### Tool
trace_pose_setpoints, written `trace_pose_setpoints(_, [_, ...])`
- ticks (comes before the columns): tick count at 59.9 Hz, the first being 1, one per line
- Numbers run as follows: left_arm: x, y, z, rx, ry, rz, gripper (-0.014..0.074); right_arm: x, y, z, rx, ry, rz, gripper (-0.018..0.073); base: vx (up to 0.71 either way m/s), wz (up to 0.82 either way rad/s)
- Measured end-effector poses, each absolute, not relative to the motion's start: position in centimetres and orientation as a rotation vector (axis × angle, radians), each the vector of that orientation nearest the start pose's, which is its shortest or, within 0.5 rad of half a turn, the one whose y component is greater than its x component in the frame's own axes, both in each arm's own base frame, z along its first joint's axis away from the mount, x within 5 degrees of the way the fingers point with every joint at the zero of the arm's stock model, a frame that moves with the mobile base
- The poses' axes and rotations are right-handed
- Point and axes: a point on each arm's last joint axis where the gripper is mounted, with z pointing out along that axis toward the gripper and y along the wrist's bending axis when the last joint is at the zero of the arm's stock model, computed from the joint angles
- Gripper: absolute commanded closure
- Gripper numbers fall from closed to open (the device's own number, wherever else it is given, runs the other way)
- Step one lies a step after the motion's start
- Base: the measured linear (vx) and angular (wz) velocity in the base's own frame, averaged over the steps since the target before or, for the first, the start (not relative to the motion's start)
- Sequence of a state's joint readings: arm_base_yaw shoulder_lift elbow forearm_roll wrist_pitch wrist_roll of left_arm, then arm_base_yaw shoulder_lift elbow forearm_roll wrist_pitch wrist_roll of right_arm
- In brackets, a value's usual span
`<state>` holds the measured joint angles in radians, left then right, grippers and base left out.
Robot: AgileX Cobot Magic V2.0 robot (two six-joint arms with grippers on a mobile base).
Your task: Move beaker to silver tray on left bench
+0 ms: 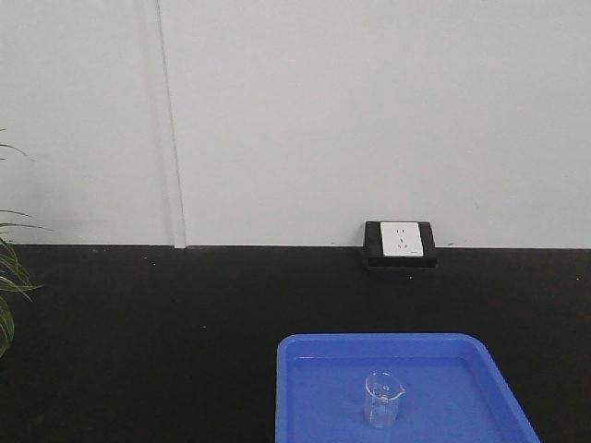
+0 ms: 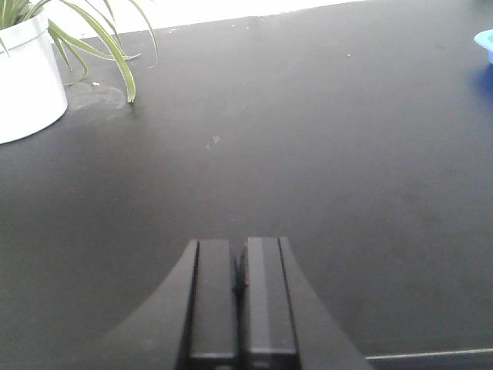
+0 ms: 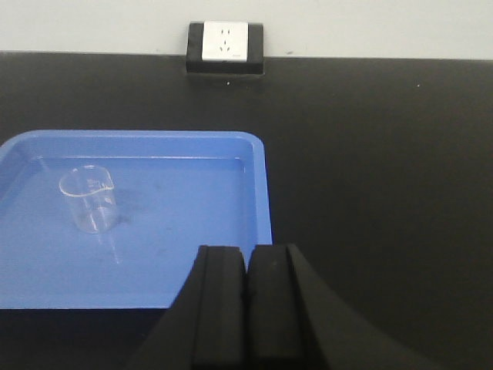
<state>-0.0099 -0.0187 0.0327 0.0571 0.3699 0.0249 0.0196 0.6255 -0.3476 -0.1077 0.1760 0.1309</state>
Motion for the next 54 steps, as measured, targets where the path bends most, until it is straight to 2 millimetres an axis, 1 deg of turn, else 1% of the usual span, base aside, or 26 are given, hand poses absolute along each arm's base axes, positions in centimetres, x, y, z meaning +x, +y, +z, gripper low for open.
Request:
trace_pose_setpoints(4, [5.2,0.1,17.0,0.068,1.866,0.066,0.0595,13.6,0.1,25.9,0.013,1.937,0.015,0.0371,0.0,0.0])
trace_pose_setpoints(9, [5.2,0.1,17.0,0.068,1.866,0.066,0.0595,14.5,0.2,25.6,0.009,1.943,0.018,0.0274,0.0,0.0])
trace_pose_setpoints(17, [5.2,0.1,17.0,0.068,1.866,0.066,0.0595,15.7,0.3,24.8,0.004,1.975,0.022,0.0098,0.0,0.0])
trace_pose_setpoints(23, [5.2,0.1,17.0,0.068,1.866,0.066,0.0595,16.8,0.3,24.1,-0.002,1.988,0.028,0.0026,0.0,0.0])
trace_pose_setpoints(30, [5.2,0.1,17.0,0.068,1.866,0.066,0.0595,18.6,0.5,23.3,-0.016,1.96,0.042,0.0001,0.0,0.0])
trace_pose_setpoints(36, [5.2,0.1,17.0,0.068,1.866,0.066,0.0595,20.2,0.9,22.5,-0.083,1.918,0.043,0.0001,0.0,0.0])
trace_pose_setpoints(43, [5.2,0.1,17.0,0.068,1.866,0.066,0.0595,21.9,1.7,20.5,-0.245,1.923,0.051,0.0001,0.0,0.0])
trace_pose_setpoints(50, [5.2,0.1,17.0,0.068,1.866,0.066,0.0595,23.6,2.7,18.4,-0.389,1.925,0.116,0.0001,0.0,0.0])
trace_pose_setpoints(54, [5.2,0.1,17.0,0.068,1.866,0.066,0.0595,24.6,3.1,17.4,-0.429,1.926,0.152,0.0001,0.0,0.0])
